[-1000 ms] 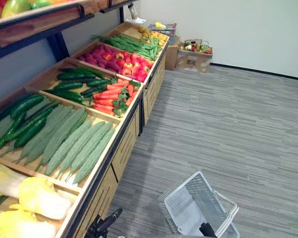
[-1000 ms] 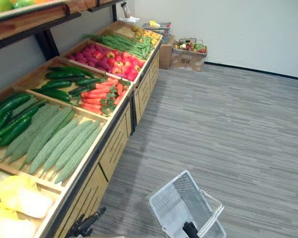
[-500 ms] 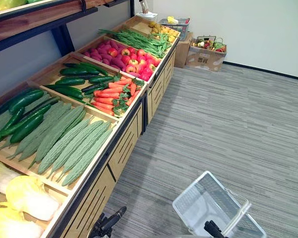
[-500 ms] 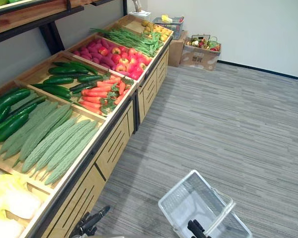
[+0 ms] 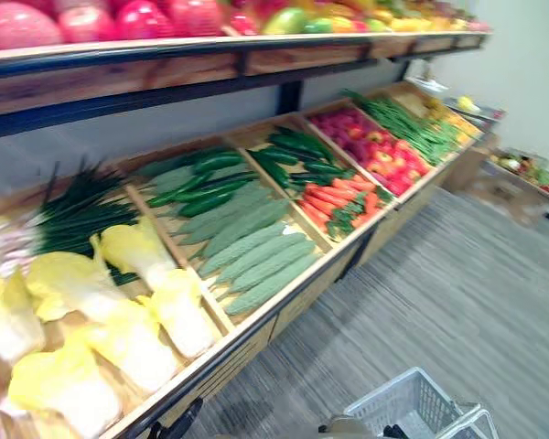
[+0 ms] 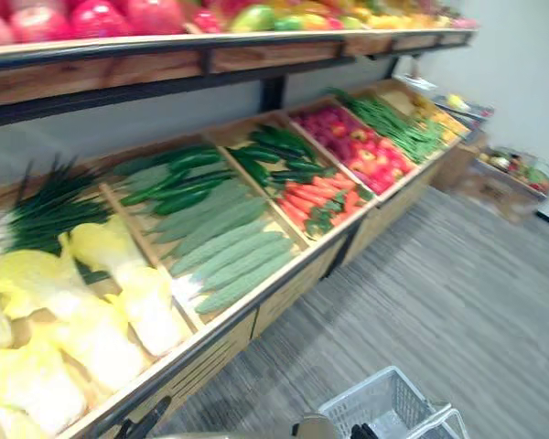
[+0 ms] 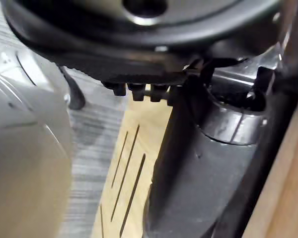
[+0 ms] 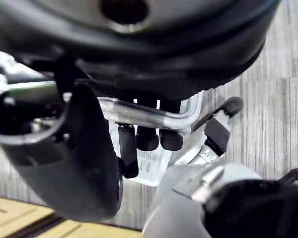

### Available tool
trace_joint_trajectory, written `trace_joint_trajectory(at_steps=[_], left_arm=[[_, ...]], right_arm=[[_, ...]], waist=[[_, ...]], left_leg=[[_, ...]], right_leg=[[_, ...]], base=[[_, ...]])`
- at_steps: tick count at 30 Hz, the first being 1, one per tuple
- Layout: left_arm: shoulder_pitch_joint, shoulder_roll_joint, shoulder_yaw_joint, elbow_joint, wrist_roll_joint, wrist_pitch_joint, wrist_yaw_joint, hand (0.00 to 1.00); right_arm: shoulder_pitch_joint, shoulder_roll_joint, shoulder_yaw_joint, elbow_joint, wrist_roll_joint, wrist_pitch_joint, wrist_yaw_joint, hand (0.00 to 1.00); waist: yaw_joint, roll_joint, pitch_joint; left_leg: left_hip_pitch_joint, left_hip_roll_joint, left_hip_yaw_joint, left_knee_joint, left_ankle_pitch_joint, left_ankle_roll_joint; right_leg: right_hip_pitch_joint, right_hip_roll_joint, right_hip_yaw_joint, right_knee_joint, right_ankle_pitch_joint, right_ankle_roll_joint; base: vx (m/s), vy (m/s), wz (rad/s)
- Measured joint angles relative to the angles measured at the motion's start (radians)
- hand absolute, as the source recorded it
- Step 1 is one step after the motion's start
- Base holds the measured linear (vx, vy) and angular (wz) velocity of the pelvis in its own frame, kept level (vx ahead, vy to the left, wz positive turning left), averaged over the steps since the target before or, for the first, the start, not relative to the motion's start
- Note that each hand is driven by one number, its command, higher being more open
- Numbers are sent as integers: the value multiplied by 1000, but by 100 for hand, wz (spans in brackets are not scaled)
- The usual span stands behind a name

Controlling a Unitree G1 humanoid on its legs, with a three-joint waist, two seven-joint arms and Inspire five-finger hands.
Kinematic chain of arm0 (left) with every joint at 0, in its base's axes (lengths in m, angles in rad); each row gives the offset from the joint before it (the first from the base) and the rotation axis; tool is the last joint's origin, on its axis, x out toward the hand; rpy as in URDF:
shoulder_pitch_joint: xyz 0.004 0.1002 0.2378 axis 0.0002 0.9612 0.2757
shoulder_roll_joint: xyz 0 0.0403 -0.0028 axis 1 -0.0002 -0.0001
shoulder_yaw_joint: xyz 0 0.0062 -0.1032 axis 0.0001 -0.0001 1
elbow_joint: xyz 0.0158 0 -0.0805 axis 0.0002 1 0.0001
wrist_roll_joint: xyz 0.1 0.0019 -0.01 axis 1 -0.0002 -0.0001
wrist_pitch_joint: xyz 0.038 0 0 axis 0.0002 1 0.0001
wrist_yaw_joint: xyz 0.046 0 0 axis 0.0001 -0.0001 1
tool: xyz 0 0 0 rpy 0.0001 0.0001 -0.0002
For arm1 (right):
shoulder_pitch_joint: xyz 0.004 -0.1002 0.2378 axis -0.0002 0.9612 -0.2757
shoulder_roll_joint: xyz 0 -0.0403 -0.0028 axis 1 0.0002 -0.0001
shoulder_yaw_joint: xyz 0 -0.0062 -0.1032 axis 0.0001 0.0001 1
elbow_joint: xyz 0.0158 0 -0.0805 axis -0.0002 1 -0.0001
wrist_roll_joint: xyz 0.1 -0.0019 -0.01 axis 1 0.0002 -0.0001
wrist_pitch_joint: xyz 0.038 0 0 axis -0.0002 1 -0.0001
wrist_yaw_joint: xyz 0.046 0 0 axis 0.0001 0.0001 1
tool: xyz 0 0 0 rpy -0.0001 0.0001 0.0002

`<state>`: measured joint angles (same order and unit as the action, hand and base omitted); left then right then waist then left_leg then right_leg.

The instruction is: Pick vegetable in the basket

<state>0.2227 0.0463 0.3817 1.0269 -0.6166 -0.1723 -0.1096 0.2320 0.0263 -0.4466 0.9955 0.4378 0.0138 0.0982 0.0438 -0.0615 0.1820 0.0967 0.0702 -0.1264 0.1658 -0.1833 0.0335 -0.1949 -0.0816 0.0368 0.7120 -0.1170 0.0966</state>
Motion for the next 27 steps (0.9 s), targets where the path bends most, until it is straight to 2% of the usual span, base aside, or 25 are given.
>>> trace_joint_trajectory(at_steps=[1,2,3,4,5,6,7,8,9,10,14,17,19,21,22,23,24,26,27], left_arm=[[-2,-11,1,-1,0,0,-2,100],[-3,-17,1,-1,0,-1,-5,100],[-4,-29,0,-1,0,-1,-8,100],[-3,-35,3,-3,-2,-2,-11,100],[-3,-29,10,-4,-2,-1,-19,100],[2,-32,14,7,-2,3,-12,100],[7,-42,15,8,-2,3,-13,100],[8,-55,17,8,-2,5,-12,100],[9,-56,17,8,-2,6,-11,100],[13,-68,16,8,-3,8,-5,100],[23,-63,7,-2,-15,8,-5,100],[27,-47,-14,-15,-52,7,1,100],[25,-45,-24,-24,-52,3,1,100],[22,-42,-38,-27,-50,-2,-1,100],[18,-40,-42,-28,-39,0,-3,100],[15,-40,-43,-28,-35,1,-4,100],[7,-41,-43,-28,-19,2,-2,100],[14,-41,-44,-22,-1,7,1,100],[28,-34,-46,-21,-1,11,10,100]], right_arm=[[3,5,-5,1,18,0,15,0],[5,2,-4,2,19,5,22,0],[9,2,-2,2,19,2,25,0],[18,7,1,2,17,-4,24,0],[24,17,3,3,16,-7,23,0],[17,20,-2,8,16,-14,22,0],[14,10,-3,6,16,-16,28,0],[11,-2,-3,2,13,-23,22,0],[10,-6,-3,2,6,-27,18,0],[1,-17,3,2,-27,-24,16,0],[-47,-29,34,2,-94,-13,6,0],[-71,5,32,0,-94,3,-2,0],[-73,3,27,2,-91,11,-2,0],[-66,13,-10,3,-82,11,-7,0],[-56,13,-30,4,-74,12,-16,0],[-52,13,-37,5,-63,13,-21,0],[-43,8,-40,4,-38,13,-26,0],[-41,-1,-40,4,-17,15,-32,0],[-40,-6,-38,4,-13,21,-34,0]], waist=[[-5,6,-4],[-4,9,-6],[-3,14,-13],[-1,3,-31],[2,-15,-43],[4,-13,-64],[4,7,-72],[4,29,-73],[4,37,-75],[5,45,-80],[12,34,-87],[23,11,-102],[23,8,-105],[16,5,-104],[-1,5,-103],[-1,3,-104],[-3,4,-104],[-1,9,-103],[-1,18,-106]], left_leg=[[-10,-4,-47,19,-20,0],[-9,-6,-65,29,-33,-3],[-9,-10,-93,58,-57,-16],[-14,-23,-110,85,-86,-34],[-14,-35,-110,91,-97,-44],[-13,-26,-99,100,-111,-60],[-13,-6,-76,100,-111,-64],[-10,14,-49,90,-103,-78],[-7,23,-39,79,-95,-90],[14,42,-13,40,-66,-120],[33,53,12,-12,-25,-130],[13,39,16,-41,15,-136],[3,32,30,-53,32,-142],[3,29,101,-94,65,-122],[-3,39,225,-80,60,-109],[-14,47,278,-58,53,-104],[-28,67,389,-15,44,-95],[-28,64,425,-22,56,-103],[-19,47,420,-55,69,-93]], right_leg=[[1,37,46,-93,-4,8],[0,53,65,-135,-3,8],[5,77,91,-207,0,7],[8,85,106,-284,55,12],[9,75,99,-307,79,7],[43,66,74,-333,16,-16],[60,74,53,-356,5,-24],[80,81,27,-375,2,-28],[91,82,13,-384,2,-29],[119,85,-20,-395,-1,-34],[146,81,-52,-411,-4,-39],[162,62,-72,-476,-5,-41],[183,45,-111,-510,-8,-51],[202,19,-179,-527,-4,-58],[213,1,-248,-535,-6,-62],[218,-7,-269,-533,-7,-63],[230,-25,-307,-532,-9,-62],[237,-42,-321,-522,-19,-53],[232,-40,-293,-521,-20,-50]], base=[[196,-67,118],[203,-103,108],[238,-144,84],[256,-169,76],[312,-238,60],[328,-261,45],[358,-293,60],[246,-211,55],[219,-215,86],[152,-166,70],[31,-89,41],[-44,-42,22],[-98,-18,54],[-183,-5,101],[-146,11,114],[-134,42,132],[-111,86,96],[-135,123,53],[-98,113,10]])
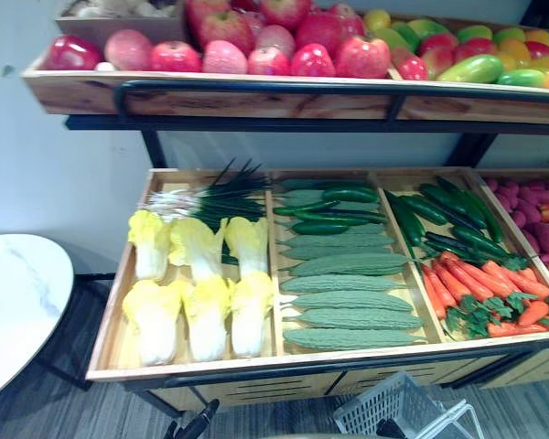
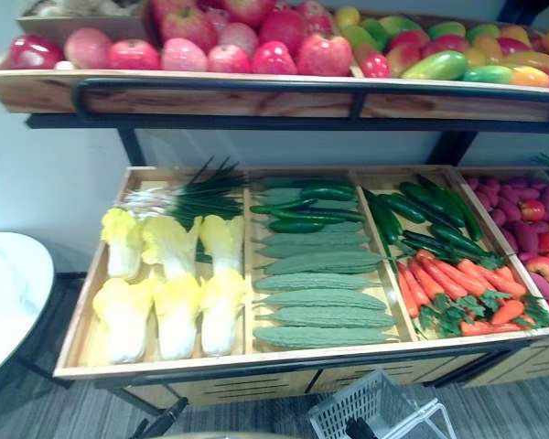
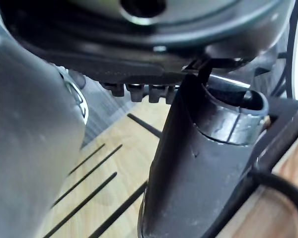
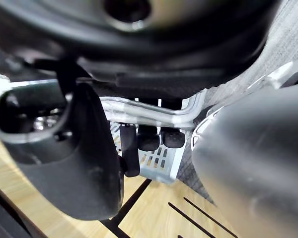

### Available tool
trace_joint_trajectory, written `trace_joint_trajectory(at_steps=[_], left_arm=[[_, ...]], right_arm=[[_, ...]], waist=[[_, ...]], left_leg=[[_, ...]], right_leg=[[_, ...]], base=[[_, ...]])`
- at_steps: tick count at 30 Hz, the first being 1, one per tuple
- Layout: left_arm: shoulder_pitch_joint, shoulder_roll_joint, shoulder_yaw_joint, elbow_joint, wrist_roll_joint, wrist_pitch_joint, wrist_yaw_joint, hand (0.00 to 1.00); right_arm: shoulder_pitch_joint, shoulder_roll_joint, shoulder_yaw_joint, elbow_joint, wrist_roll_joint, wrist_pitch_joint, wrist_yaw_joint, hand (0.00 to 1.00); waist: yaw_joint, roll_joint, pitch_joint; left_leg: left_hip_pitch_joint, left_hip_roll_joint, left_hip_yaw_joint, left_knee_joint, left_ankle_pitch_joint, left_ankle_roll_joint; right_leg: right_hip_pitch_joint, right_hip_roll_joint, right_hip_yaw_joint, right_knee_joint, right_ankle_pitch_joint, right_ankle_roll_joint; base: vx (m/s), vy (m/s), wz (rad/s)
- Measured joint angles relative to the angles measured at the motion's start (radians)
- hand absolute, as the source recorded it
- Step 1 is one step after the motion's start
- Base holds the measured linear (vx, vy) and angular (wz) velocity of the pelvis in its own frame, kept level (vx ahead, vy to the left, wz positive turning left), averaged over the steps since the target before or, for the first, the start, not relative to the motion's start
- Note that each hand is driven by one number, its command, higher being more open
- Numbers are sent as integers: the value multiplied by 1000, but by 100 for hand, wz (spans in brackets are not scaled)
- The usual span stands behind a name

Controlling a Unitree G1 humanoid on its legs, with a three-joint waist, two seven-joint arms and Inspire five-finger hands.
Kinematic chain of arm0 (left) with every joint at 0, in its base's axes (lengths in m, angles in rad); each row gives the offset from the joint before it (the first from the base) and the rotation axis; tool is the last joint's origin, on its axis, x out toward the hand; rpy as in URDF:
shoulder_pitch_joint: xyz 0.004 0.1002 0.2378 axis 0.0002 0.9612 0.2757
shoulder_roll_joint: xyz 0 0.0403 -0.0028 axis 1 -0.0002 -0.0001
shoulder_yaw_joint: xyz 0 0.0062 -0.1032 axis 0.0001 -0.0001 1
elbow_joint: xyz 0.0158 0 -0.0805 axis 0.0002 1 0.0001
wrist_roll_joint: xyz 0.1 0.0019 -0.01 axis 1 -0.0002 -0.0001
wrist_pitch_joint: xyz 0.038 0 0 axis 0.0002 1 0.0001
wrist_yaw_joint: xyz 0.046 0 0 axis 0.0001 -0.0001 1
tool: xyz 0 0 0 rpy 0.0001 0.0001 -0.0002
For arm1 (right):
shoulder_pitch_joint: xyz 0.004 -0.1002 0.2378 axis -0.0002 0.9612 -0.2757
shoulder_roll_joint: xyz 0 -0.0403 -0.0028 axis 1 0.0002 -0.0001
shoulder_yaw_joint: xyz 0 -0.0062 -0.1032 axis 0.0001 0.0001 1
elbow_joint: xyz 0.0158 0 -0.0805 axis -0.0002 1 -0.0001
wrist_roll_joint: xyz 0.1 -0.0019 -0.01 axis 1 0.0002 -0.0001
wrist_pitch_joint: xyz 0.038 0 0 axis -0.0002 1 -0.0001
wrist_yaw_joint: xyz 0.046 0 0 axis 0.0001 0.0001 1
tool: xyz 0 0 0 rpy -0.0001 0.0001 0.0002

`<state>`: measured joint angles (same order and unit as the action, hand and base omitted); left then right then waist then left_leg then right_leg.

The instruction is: Pick vegetable in the basket

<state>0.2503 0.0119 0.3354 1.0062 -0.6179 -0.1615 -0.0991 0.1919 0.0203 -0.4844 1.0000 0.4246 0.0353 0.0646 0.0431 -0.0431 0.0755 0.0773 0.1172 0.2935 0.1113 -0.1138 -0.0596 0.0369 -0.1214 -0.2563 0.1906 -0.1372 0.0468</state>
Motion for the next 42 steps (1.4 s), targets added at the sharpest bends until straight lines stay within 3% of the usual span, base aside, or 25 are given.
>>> trace_joint_trajectory(at_steps=[3,6,12,15,22,28,32,35,41,42], left_arm=[[1,20,-36,1,0,3,14,100],[-2,20,-55,3,-3,2,27,100],[-15,18,-57,21,-47,-1,51,100],[-24,12,-57,32,-161,-32,71,100],[-29,-42,18,71,-717,-309,56,100],[-1,-53,167,79,-984,-508,47,100],[20,-60,242,84,-1121,-630,-47,100],[-8,-55,280,45,-1158,-699,-148,100],[-70,14,318,-304,-984,-758,-132,100],[-79,47,318,-399,-887,-765,-96,100]], right_arm=[[19,11,-6,-2,2,1,1,0],[32,13,-17,-2,-3,-3,1,0],[31,18,-27,-2,-24,-14,1,0],[27,18,-25,-1,-39,-14,1,0],[18,5,1,21,-40,-15,1,0],[18,-9,3,38,-36,-16,2,0],[18,-10,3,43,-38,-16,3,0],[19,-18,3,59,-41,-15,8,0],[20,-29,21,56,-74,-10,16,0],[20,-35,40,52,-81,-9,16,0]], waist=[[-2,-11,-5],[-7,-6,-8],[-16,-5,-3],[-15,-5,-3],[-5,7,6],[7,7,6],[11,8,6],[14,11,6],[32,24,3],[32,26,2]], left_leg=[[35,-43,-4,-107,46,1],[71,-66,-2,-204,92,6],[86,-80,1,-204,92,7],[90,-79,1,-205,92,7],[105,-67,-9,-206,93,5],[96,-70,-33,-207,93,5],[85,-71,-44,-207,93,5],[85,-69,-58,-206,92,3],[90,-52,-55,-206,86,-7],[91,-49,-49,-206,84,-11]], right_leg=[[-8,-2,61,-10,7,10],[-11,-12,64,-19,17,19],[16,-9,73,-44,26,32],[24,-6,76,-54,26,32],[52,5,59,-72,25,32],[53,0,36,-76,23,31],[54,-1,21,-86,24,32],[74,0,3,-101,25,33],[85,9,-3,-111,21,27],[85,14,5,-113,21,26]], base=[[-45,96,9],[29,77,1],[71,19,-1],[17,-14,0],[-28,-36,5],[-41,-15,11],[-2,-11,9],[12,-21,19],[5,-25,0],[13,-23,-17]])
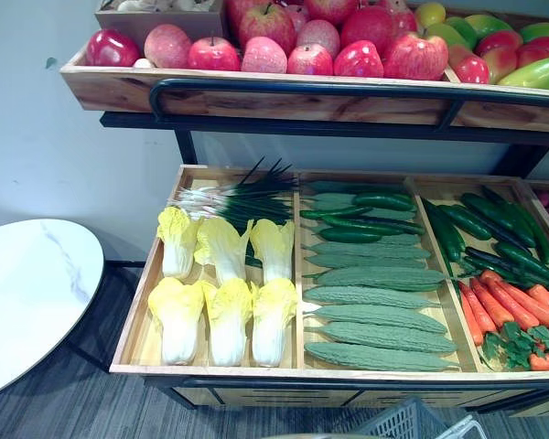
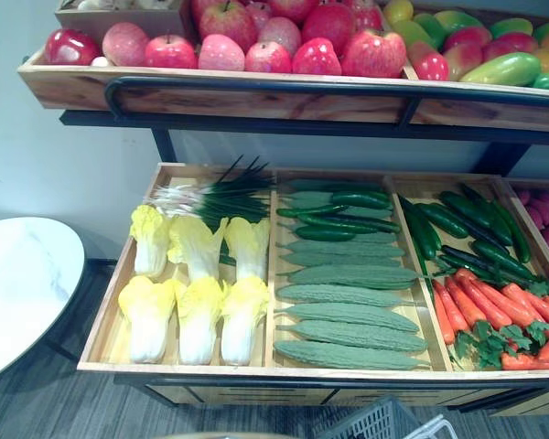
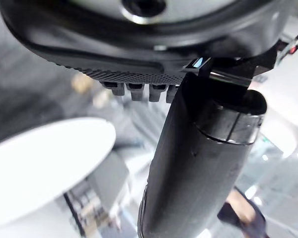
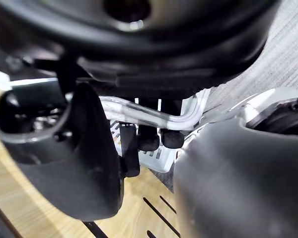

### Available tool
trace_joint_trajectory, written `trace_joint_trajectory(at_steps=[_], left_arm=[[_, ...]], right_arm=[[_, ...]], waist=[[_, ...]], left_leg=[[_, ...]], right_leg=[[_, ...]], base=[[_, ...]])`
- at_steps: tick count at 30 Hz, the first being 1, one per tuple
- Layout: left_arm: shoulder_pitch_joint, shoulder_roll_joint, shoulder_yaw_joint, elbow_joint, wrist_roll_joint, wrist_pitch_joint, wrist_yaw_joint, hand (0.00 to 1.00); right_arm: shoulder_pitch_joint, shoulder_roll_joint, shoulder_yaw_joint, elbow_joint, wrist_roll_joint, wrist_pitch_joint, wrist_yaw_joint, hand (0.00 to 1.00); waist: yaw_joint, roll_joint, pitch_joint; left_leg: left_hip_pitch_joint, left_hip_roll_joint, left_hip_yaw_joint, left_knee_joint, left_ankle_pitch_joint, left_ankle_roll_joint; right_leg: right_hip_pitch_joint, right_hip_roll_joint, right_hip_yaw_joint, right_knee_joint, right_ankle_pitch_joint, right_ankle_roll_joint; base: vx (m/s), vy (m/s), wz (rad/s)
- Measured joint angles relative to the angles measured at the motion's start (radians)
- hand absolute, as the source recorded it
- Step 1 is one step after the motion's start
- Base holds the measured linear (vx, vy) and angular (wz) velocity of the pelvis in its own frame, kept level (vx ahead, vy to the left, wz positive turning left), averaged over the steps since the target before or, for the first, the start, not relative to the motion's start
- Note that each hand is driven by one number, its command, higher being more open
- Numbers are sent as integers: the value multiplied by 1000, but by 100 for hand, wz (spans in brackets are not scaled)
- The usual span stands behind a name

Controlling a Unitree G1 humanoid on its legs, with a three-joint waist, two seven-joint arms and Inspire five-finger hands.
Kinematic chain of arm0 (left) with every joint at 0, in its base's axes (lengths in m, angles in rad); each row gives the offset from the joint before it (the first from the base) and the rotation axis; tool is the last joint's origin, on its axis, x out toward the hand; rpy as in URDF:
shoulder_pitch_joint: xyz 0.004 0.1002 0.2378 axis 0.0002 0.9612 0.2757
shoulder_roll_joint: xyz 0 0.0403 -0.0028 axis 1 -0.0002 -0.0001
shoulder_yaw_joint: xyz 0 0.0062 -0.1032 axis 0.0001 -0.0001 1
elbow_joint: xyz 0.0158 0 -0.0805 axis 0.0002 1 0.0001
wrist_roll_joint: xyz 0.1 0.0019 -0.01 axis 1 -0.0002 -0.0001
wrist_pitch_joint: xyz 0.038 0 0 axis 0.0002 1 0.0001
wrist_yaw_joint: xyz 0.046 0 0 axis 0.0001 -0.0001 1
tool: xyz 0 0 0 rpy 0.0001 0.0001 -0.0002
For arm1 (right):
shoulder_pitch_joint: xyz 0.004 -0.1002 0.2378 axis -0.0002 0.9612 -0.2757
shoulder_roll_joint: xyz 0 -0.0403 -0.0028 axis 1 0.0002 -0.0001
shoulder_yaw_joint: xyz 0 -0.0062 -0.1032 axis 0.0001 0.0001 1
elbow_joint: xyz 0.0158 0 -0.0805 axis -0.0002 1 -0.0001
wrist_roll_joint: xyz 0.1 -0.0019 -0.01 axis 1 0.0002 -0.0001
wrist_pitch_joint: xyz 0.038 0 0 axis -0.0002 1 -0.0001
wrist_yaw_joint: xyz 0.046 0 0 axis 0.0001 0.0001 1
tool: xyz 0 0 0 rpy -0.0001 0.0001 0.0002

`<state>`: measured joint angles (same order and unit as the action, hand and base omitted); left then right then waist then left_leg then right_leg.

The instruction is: Pick vegetable in the basket

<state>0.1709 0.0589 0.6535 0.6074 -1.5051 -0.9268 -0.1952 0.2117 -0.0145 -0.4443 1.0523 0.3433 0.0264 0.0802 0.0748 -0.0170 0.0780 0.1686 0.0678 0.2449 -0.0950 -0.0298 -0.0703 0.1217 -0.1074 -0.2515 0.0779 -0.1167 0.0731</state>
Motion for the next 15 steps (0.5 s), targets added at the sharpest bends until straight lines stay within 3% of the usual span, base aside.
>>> trace_joint_trajectory(at_steps=[3,5,7,10,15], left_arm=[[-22,79,-1,-290,254,10,111,100],[-36,109,-5,-423,378,50,174,100],[-40,163,-23,-582,512,132,235,100],[-40,212,-65,-705,597,245,255,100],[-40,231,-128,-809,635,407,253,100]], right_arm=[[1,-6,6,-13,-31,9,2,0],[1,-12,7,-15,-32,11,1,0],[1,-33,35,-16,-38,17,0,0],[0,-50,39,-18,-50,32,0,0],[-1,-57,43,-19,-82,49,1,0]], waist=[[-4,8,-3],[-5,15,-4],[-5,25,-15],[-5,43,-25],[-4,52,-33]], left_leg=[[3,4,23,2,-2,-10],[3,5,31,6,-2,-11],[6,4,55,6,-2,-12],[5,6,71,6,-4,-15],[23,22,106,7,-11,-25]], right_leg=[[-2,5,17,-4,0,-1],[-3,4,21,-5,0,-1],[-8,3,39,-5,2,-2],[-14,5,53,-5,5,-6],[-15,25,91,-5,9,-13]], base=[[22,-17,-15],[23,-11,-8],[13,-2,-18],[-2,-11,-14],[-23,-26,-20]])
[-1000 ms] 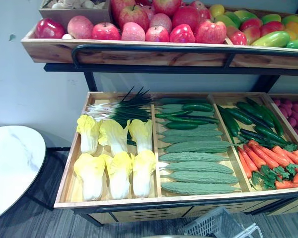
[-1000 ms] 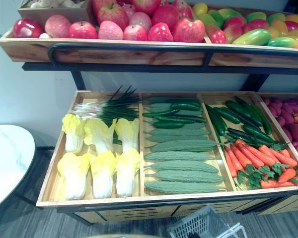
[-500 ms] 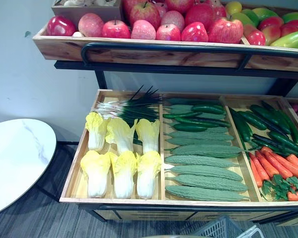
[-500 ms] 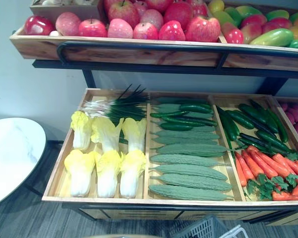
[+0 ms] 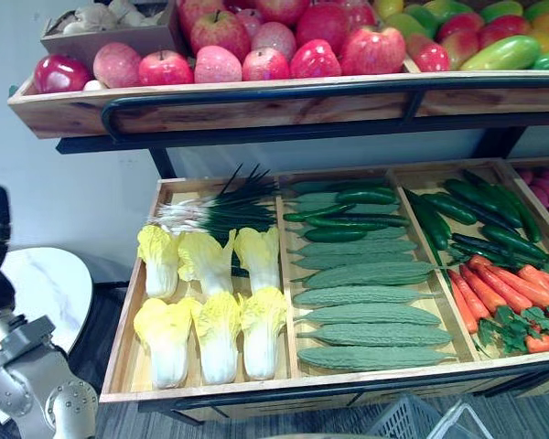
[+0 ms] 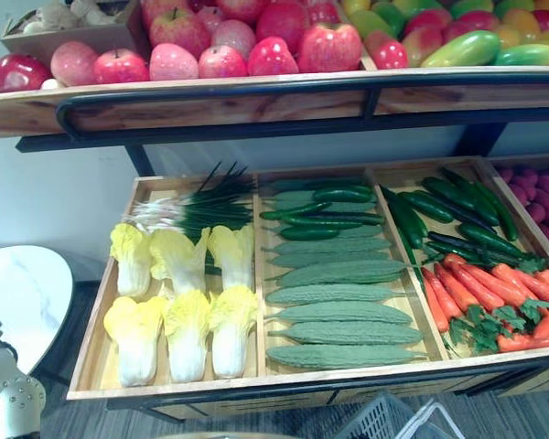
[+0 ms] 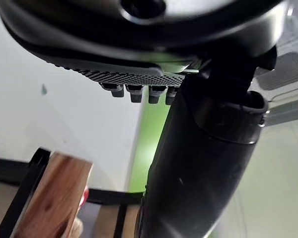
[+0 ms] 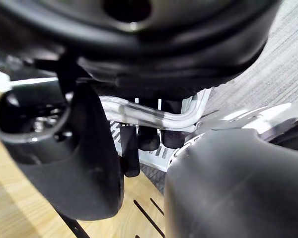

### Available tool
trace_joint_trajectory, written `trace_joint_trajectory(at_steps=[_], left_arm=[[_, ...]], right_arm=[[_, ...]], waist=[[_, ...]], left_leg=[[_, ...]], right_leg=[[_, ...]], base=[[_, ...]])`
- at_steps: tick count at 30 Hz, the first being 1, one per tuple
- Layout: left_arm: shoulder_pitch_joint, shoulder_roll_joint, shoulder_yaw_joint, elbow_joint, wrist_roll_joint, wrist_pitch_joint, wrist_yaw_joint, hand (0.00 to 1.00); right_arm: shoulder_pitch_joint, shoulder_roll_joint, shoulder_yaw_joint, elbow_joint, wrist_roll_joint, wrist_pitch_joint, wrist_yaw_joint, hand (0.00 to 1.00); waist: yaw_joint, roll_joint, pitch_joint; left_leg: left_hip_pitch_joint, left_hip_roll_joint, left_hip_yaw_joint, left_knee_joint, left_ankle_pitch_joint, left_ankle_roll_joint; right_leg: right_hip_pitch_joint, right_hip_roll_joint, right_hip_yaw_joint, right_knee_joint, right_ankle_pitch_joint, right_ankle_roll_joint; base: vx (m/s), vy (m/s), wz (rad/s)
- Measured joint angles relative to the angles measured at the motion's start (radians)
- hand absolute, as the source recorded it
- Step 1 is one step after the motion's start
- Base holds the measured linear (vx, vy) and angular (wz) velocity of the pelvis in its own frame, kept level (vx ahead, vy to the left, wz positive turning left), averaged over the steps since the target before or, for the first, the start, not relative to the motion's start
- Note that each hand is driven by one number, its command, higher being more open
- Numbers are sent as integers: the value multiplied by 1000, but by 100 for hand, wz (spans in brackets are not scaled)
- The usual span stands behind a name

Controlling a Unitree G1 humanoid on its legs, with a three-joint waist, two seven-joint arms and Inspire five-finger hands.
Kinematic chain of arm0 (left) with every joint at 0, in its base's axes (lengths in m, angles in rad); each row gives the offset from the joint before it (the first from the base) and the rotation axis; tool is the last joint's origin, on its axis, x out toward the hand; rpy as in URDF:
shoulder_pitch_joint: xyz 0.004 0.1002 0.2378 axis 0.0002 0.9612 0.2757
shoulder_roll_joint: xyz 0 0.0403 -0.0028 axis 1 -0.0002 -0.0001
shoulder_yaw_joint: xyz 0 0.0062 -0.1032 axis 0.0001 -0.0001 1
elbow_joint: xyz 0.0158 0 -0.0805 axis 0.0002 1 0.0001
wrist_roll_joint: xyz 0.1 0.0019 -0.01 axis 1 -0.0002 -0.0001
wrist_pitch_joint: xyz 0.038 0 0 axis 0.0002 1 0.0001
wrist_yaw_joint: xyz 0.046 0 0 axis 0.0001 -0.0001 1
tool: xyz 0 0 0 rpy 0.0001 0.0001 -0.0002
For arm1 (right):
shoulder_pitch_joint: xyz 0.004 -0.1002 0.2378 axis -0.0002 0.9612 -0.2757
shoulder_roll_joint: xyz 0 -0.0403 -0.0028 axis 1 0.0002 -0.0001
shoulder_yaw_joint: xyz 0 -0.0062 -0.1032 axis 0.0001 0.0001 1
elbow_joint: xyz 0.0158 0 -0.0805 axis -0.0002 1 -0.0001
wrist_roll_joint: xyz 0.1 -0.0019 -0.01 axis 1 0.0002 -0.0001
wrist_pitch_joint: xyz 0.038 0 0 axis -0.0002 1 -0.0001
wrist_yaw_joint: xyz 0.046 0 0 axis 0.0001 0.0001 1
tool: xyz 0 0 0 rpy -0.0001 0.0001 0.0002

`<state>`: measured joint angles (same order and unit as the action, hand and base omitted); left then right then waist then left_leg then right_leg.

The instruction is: Pick vegetable in the basket

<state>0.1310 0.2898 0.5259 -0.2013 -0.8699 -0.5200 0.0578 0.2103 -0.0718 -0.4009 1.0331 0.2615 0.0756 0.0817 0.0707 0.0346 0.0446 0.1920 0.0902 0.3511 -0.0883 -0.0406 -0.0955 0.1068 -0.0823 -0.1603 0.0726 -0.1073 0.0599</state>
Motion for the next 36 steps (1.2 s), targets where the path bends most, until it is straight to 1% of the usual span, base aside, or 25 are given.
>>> trace_joint_trajectory(at_steps=[1,3,5,6,7,9,10,12,13,14,15,16,17,20,22,25,27,29,33,36], left_arm=[[0,0,-8,-2,0,18,0,100],[4,-1,-23,-4,0,101,-1,100],[9,-2,-43,-4,0,145,0,100],[15,-8,-58,-4,0,179,2,100],[17,-15,-74,-4,2,215,17,100],[22,-26,-89,-4,9,258,44,100],[22,-49,-99,-3,17,304,88,100],[22,-58,-113,8,17,321,117,100],[18,-59,-119,40,17,349,150,100],[13,-59,-119,58,17,360,164,100],[0,-58,-115,106,16,380,186,100],[-5,-56,-112,132,16,387,192,100],[-10,-48,-106,194,15,415,203,100],[-10,-33,-96,290,12,442,196,100],[-9,-31,-73,328,23,446,168,100],[-9,-9,-69,332,145,447,120,100],[-26,23,-78,365,247,449,109,100],[-51,47,-82,399,304,460,108,100],[-77,85,-89,455,351,472,87,100],[-84,88,-97,493,382,486,53,100]], right_arm=[[0,0,0,0,-6,2,0,0],[2,1,0,0,-7,9,3,0],[2,2,0,0,-7,11,4,0],[2,2,0,0,-8,11,6,0],[2,2,0,0,-21,11,7,0],[1,2,0,0,-25,11,7,0],[1,3,0,0,-26,11,7,0],[2,2,0,0,-26,11,7,0],[2,2,0,0,-26,11,7,0],[2,2,1,0,-26,11,8,0],[3,2,2,0,-26,11,11,0],[3,2,3,0,-26,11,13,0],[5,1,11,0,-26,11,19,0],[13,0,31,0,-25,9,24,0],[20,2,39,-2,-25,7,29,0],[36,3,73,-9,-26,7,32,0],[44,2,81,-29,-27,7,42,0],[46,-3,93,-38,-27,8,45,0],[45,-12,111,-41,-27,8,45,0],[46,-13,111,-46,-33,8,46,0]], waist=[[0,0,0],[1,-5,-2],[2,-7,-4],[2,-7,-4],[3,-7,-4],[3,-7,-4],[1,-7,-4],[1,-7,-4],[1,-7,-4],[1,-7,-4],[1,-7,-4],[1,-7,-4],[1,-9,-6],[1,-18,-12],[0,-26,-17],[4,-36,-26],[2,-31,-29],[-3,-26,-31],[-18,-19,-33],[-22,-16,-35]], left_leg=[[0,3,1,0,-1,-1],[0,11,4,0,-3,-4],[0,14,6,0,-3,-4],[0,16,7,1,-4,-4],[-1,17,11,9,-7,-5],[-2,18,17,19,-13,-6],[-2,19,20,22,-14,-6],[-2,20,20,22,-14,-6],[-2,21,20,23,-13,-6],[-2,22,20,23,-13,-6],[-2,23,21,24,-14,-6],[-2,24,21,24,-14,-6],[-2,26,23,25,-14,-7],[-2,28,26,28,-17,-10],[-2,33,31,34,-23,-12],[-3,41,44,51,-34,-18],[1,43,51,54,-34,-19],[1,44,54,56,-33,-18],[-1,46,55,50,-22,-20],[1,47,54,37,-10,-20]], right_leg=[[-1,3,1,0,1,-2],[-3,12,6,0,3,-5],[-3,16,8,0,3,-5],[-4,18,11,0,3,-6],[-4,19,14,1,3,-6],[-3,21,22,1,3,-7],[-3,24,25,2,4,-8],[-3,25,25,2,4,-8],[-3,26,26,2,4,-9],[-3,27,26,2,4,-9],[-3,28,27,2,5,-10],[-3,28,27,2,5,-10],[-3,29,29,2,5,-11],[-3,31,33,2,5,-11],[-3,33,38,2,4,-12],[-4,38,52,4,4,-16],[-6,38,56,9,6,-20],[-9,38,57,12,6,-20],[-18,40,57,17,7,-21],[-21,43,54,17,9,-25]], base=[[-44,-39,-9],[-55,-46,-5],[-37,-35,-3],[-37,-34,-4],[-39,-34,-7],[-24,-23,-10],[-13,-19,-8],[-6,-10,-2],[0,0,0],[0,0,0],[0,0,0],[0,0,0],[0,0,0],[-1,-6,-2],[-1,-20,-7],[1,-21,-12],[-8,-14,-11],[-20,-16,-6],[-37,-26,-2],[-25,-17,1]])
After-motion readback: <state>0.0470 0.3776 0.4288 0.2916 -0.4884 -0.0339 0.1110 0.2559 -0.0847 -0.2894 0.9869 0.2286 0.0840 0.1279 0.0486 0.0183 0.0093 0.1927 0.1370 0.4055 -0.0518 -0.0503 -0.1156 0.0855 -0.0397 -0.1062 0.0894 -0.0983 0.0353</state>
